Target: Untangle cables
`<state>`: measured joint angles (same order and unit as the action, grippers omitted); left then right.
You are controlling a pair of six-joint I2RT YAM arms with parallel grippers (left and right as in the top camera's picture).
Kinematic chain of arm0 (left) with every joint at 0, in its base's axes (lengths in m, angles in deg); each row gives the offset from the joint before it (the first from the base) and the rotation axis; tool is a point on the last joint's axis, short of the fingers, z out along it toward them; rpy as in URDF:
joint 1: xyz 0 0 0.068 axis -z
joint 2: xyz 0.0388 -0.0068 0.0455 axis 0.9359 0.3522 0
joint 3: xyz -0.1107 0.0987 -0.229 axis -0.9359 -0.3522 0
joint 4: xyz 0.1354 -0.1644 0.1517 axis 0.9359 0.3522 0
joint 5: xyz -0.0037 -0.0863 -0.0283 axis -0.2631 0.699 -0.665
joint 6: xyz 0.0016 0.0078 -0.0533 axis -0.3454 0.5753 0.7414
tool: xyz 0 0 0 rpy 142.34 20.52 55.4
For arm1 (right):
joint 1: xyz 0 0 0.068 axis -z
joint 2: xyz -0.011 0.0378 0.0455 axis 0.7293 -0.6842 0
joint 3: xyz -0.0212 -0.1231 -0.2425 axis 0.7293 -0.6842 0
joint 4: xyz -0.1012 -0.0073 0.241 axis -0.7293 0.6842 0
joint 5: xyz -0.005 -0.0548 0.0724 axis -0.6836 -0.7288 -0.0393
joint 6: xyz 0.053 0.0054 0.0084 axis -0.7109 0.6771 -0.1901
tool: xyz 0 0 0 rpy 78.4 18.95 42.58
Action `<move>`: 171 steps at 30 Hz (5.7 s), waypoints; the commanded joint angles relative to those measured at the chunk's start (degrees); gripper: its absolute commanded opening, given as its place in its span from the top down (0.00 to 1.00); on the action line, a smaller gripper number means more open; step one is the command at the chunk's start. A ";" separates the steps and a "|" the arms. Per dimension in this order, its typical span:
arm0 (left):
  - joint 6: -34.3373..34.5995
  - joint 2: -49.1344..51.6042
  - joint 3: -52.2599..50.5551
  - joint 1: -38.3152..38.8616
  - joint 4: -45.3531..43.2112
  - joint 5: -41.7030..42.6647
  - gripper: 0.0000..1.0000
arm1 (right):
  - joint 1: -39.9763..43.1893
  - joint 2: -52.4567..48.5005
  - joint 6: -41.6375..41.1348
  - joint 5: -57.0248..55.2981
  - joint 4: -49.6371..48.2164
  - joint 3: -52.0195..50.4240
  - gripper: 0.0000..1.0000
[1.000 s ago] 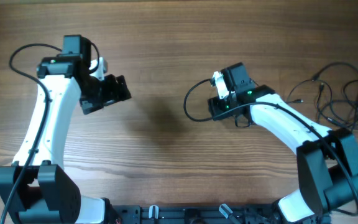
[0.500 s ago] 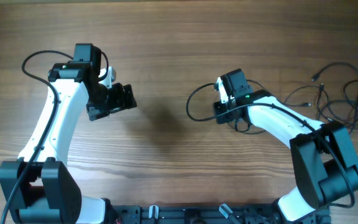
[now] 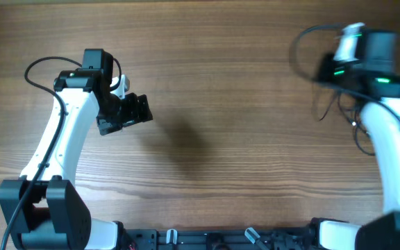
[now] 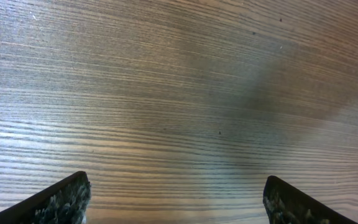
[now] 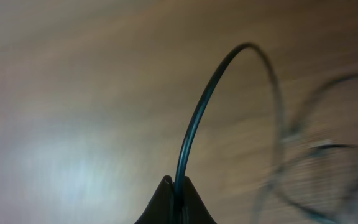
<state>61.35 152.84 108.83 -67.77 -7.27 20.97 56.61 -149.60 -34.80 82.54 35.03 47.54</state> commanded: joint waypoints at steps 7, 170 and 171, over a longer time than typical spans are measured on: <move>-0.92 -0.09 -0.42 0.22 0.04 0.07 0.09 | 22.71 1.73 -3.54 -0.50 2.32 2.03 0.96; 7.89 -61.90 -29.77 4.17 -10.16 -12.83 0.00 | -10.45 82.68 8.87 -2.21 -55.47 -73.94 0.00; 7.89 -61.88 -29.77 4.17 -10.16 -12.81 0.00 | -10.45 82.68 9.92 -2.19 -55.43 -73.94 0.00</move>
<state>70.37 91.05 79.30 -63.48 -17.48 8.51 45.88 -67.81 -25.22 80.86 -19.59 -25.42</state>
